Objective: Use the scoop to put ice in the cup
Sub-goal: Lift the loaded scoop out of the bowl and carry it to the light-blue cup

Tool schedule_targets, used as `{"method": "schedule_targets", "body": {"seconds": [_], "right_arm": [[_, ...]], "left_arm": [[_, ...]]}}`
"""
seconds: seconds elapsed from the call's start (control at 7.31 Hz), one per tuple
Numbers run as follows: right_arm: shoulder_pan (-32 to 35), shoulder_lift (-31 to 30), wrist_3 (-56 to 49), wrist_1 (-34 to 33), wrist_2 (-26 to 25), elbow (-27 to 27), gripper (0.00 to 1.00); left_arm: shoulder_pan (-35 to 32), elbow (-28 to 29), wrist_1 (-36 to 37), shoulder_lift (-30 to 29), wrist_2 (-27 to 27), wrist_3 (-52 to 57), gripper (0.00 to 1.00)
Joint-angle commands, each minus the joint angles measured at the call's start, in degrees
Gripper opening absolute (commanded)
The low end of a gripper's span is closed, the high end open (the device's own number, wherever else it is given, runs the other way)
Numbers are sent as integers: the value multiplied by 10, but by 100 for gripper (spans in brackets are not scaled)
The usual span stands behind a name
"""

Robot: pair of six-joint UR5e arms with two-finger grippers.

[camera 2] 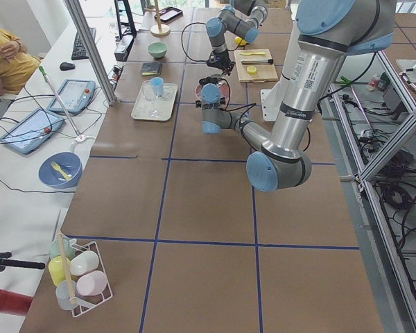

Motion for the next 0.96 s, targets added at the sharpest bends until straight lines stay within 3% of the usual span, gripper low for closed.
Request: {"method": "schedule_targets", "body": {"seconds": [0.0, 0.55, 0.82], "right_arm": [[27, -2, 1, -2, 4, 11, 0], [128, 1, 23, -11, 65, -17, 0], [165, 49, 22, -10, 75, -115, 0]], "left_arm": [[0, 0, 0, 0, 1, -1, 100], [-4, 0, 0, 2, -1, 0, 100], [-7, 0, 0, 2, -3, 0, 100]]}}
